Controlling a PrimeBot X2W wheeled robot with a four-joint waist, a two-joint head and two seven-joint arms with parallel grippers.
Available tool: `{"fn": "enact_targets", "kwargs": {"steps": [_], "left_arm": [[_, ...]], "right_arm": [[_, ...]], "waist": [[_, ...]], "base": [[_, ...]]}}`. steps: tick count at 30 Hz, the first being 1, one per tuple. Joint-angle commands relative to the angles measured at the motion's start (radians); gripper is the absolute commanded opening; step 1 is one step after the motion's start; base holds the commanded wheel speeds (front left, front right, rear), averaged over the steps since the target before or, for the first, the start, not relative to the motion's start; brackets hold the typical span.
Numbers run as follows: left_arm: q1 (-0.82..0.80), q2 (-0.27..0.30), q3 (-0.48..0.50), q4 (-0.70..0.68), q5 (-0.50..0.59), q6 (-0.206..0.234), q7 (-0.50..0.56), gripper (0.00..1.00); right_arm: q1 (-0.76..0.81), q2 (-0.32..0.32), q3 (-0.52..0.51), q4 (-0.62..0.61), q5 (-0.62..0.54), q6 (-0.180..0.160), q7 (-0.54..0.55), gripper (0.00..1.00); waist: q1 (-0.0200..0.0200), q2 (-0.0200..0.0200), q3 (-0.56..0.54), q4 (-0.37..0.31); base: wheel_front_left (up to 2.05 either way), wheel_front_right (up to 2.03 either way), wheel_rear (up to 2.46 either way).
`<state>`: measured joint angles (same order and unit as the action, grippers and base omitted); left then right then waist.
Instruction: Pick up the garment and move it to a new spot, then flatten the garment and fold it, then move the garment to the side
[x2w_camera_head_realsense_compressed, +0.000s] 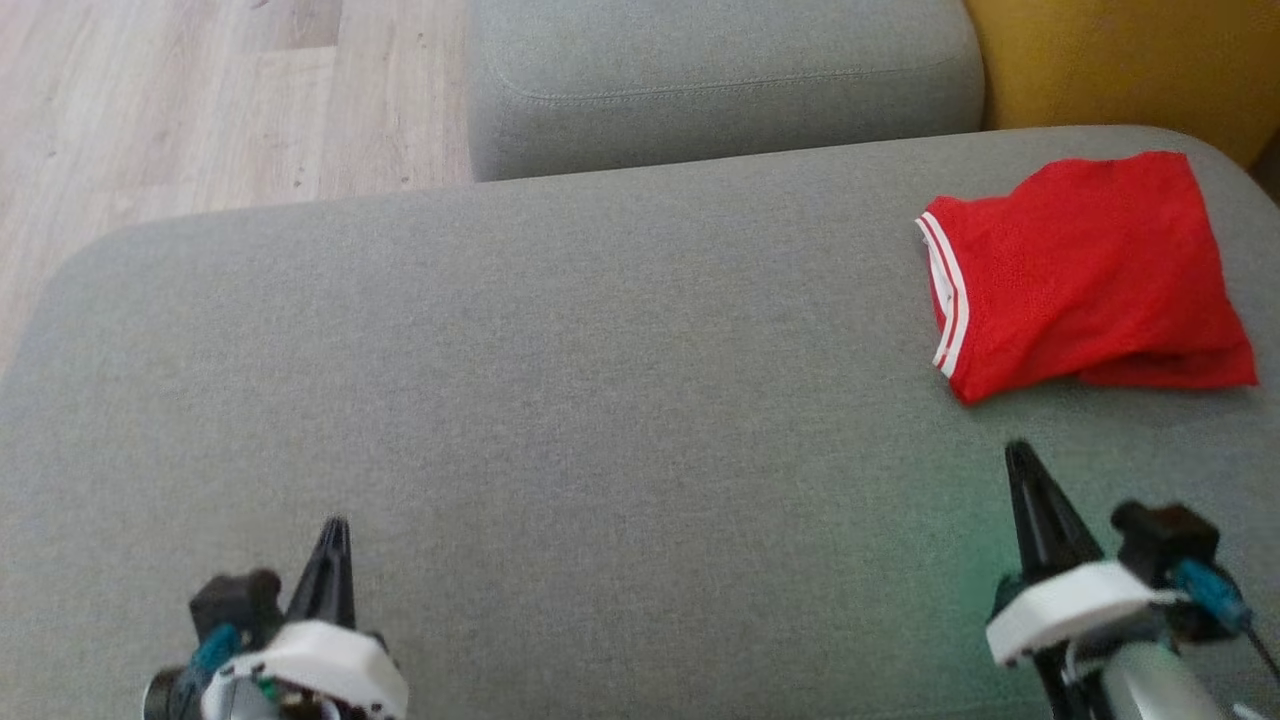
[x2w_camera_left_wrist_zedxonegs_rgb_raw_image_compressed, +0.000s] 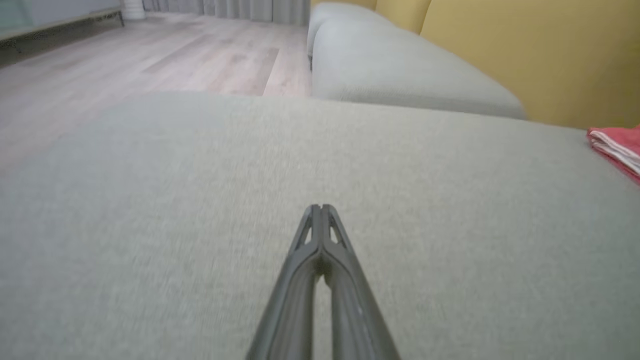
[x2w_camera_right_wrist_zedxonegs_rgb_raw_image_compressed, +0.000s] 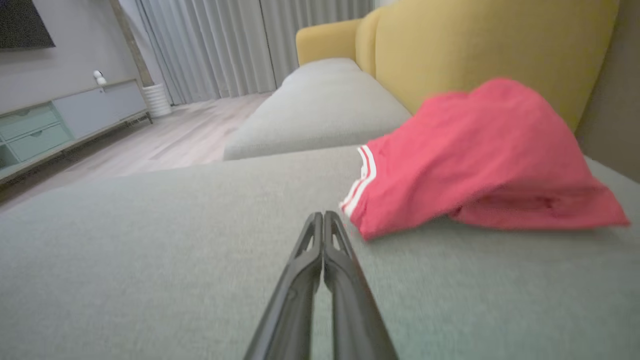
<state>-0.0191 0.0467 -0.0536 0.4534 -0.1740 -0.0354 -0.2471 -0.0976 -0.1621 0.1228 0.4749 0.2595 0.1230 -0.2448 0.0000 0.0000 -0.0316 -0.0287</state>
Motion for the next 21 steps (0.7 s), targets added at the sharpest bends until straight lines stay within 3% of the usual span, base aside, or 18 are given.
{"fn": "enact_targets", "kwargs": {"steps": [1,21], "left_arm": [[-0.043,0.003,0.009,-0.028,-0.021,-0.002,0.004,0.00],[-0.047,0.003,0.031,-0.061,-0.254,-0.017,0.059,0.00]], "right_arm": [[-0.042,0.000,-0.009,-0.030,0.022,0.000,0.005,0.00],[-0.035,0.018,-0.045,-0.065,0.239,0.001,0.062,0.00]], "waist": [[0.0000,0.0000,0.000,0.000],[0.0000,0.0000,0.006,0.005]], "base": [[0.00,0.00,0.00],[0.00,0.00,0.00]]}}
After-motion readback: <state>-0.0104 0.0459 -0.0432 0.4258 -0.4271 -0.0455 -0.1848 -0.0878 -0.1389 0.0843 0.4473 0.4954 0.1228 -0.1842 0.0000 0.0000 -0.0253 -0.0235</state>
